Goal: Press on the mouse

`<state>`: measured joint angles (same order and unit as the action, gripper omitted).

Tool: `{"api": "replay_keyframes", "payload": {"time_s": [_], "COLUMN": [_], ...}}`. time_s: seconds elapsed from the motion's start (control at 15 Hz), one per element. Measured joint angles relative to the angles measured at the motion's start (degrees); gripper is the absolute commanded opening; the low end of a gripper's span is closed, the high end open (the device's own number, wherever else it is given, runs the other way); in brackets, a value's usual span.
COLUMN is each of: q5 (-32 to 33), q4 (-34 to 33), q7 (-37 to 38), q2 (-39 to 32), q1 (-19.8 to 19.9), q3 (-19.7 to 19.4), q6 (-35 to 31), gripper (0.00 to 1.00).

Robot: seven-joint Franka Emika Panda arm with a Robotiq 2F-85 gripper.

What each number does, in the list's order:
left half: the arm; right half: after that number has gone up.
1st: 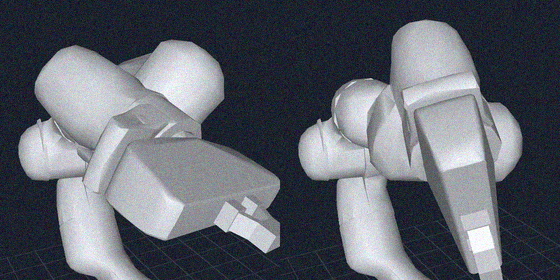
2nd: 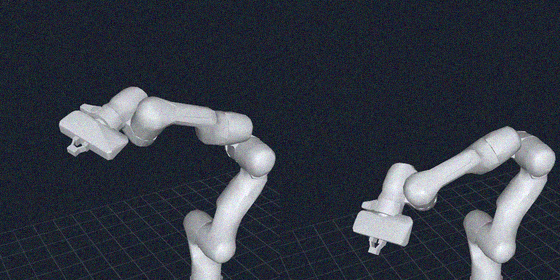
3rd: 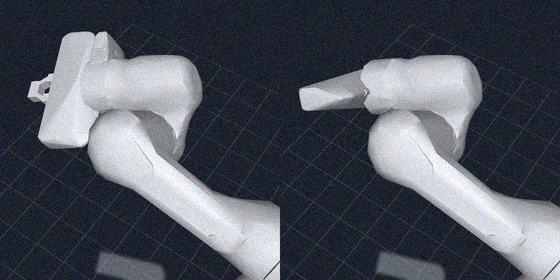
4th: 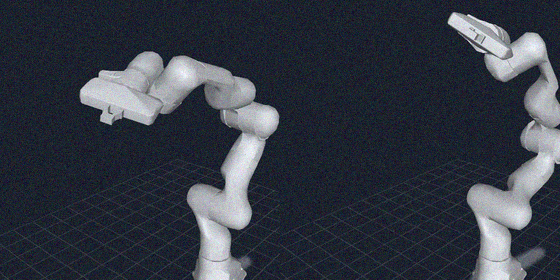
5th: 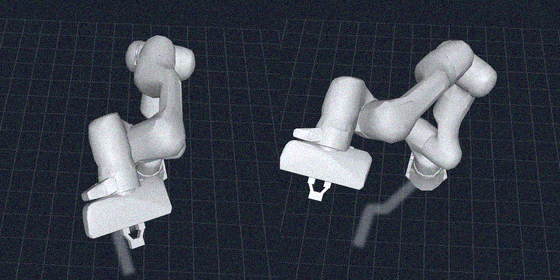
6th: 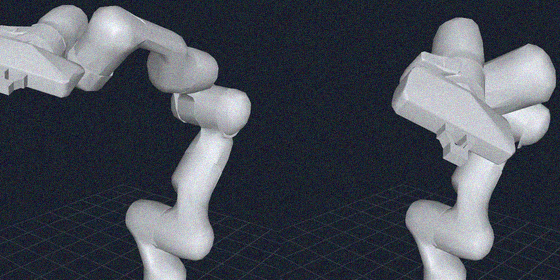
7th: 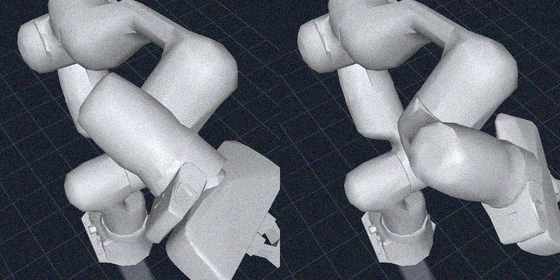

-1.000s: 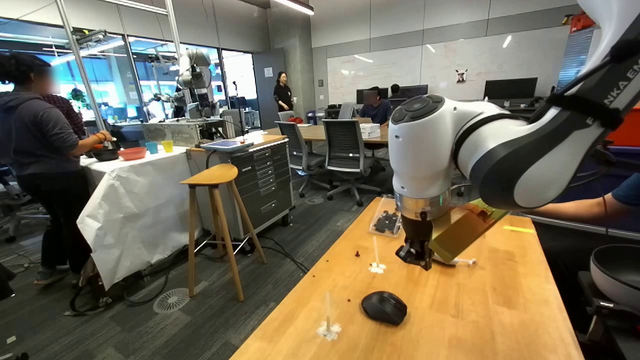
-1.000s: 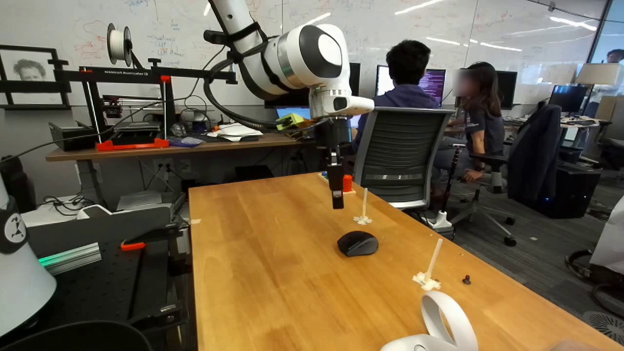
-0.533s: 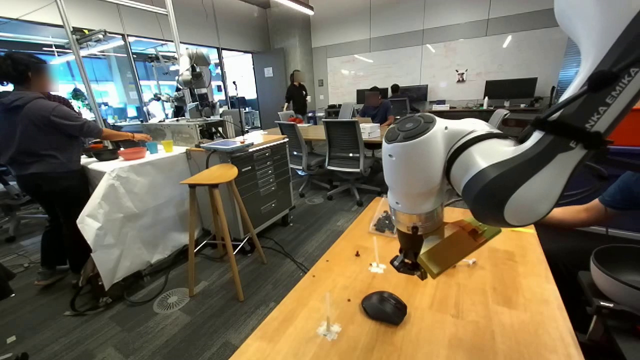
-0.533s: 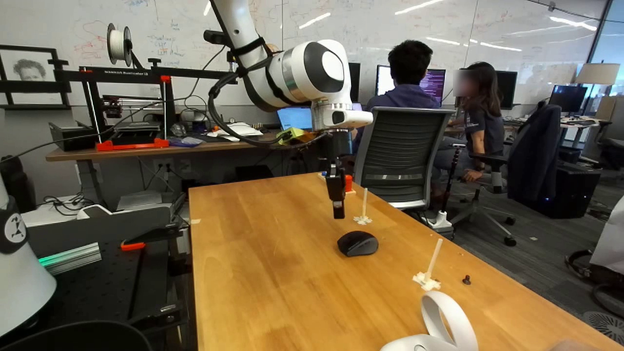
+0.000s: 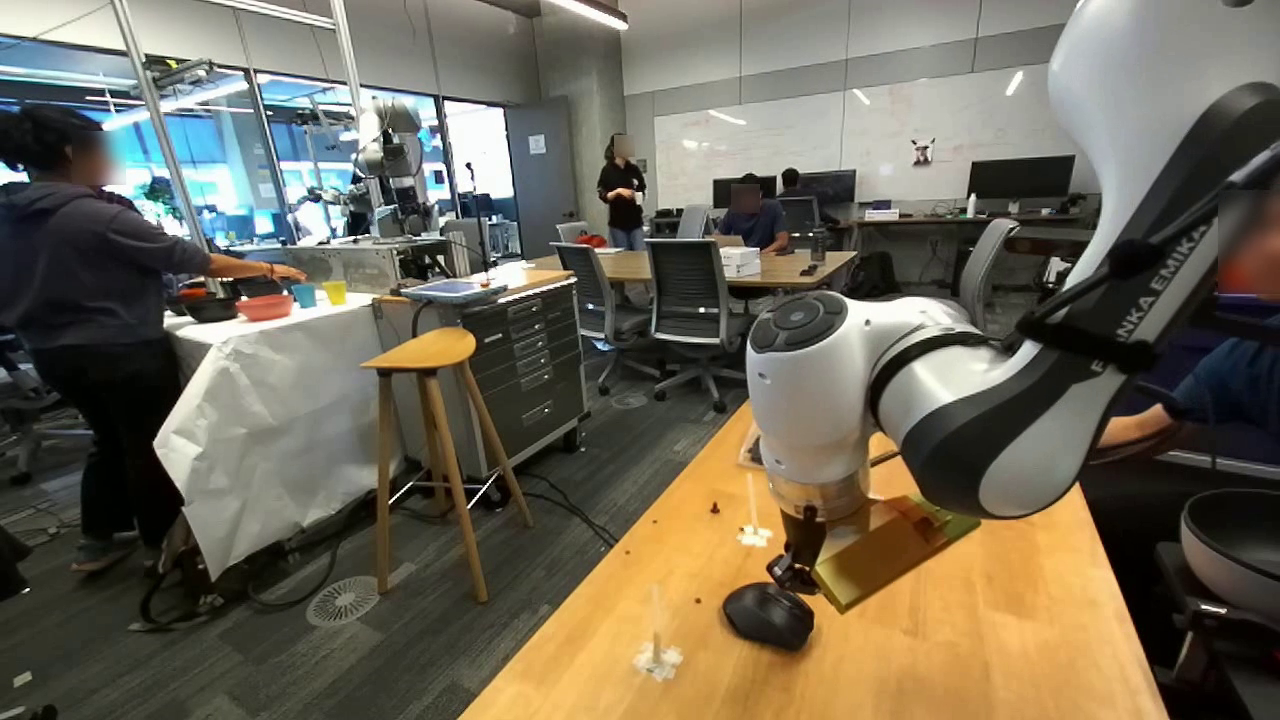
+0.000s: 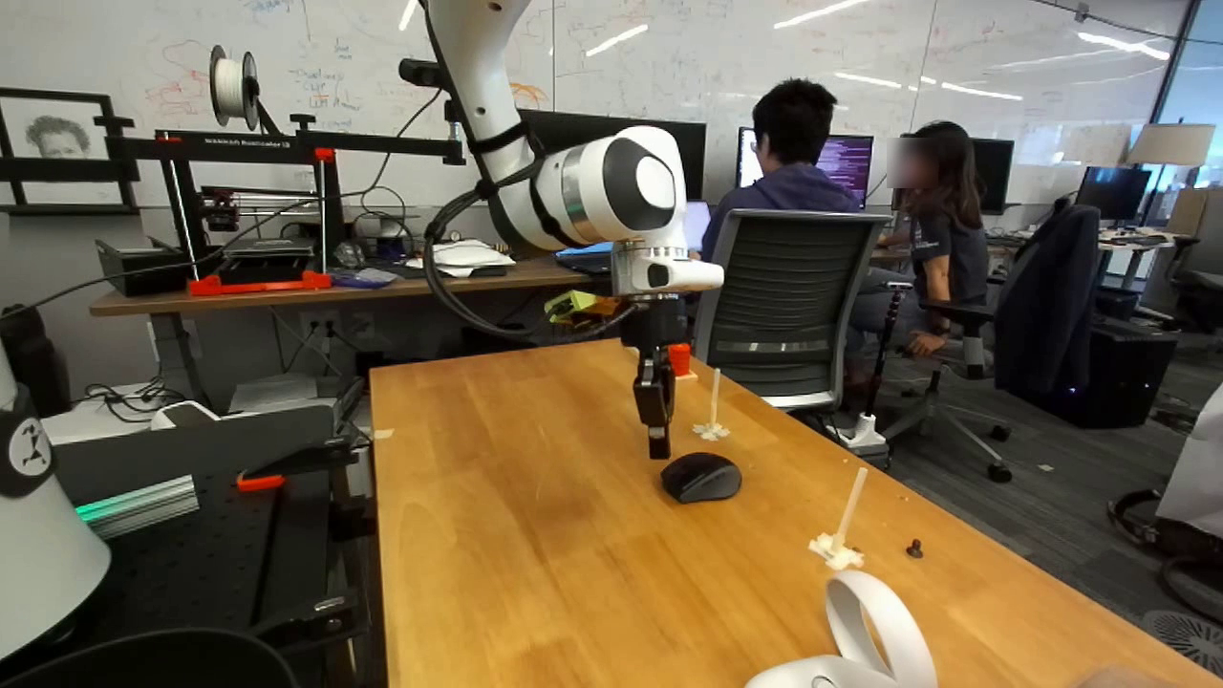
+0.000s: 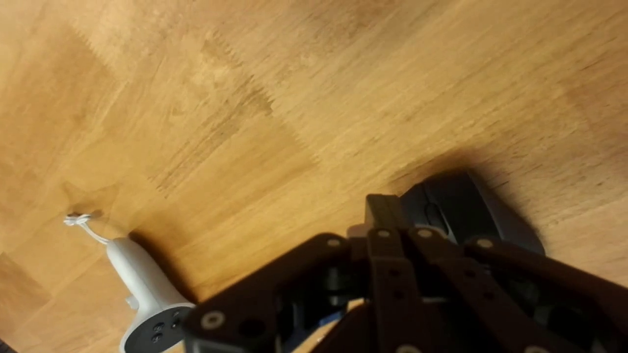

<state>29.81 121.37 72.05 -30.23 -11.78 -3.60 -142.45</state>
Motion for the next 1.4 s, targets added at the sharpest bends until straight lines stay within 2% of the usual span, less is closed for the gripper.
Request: {"api": "replay_keyframes", "payload": {"time_s": [0.8,1.13,1.4], "q5": [-3.5,-6.8,-11.6], "q4": [-8.1,-9.8,-11.2], "q7": [0.6,0.0,-4.6], "q2": [-9.0,-9.6,-7.1], "q1": [-2.9,-3.5,-3.3], "q3": [-3.5,-3.4,-2.5], "q6": [-2.3,-2.3,-1.5], "gripper": [0.0,0.0,0.0]}}
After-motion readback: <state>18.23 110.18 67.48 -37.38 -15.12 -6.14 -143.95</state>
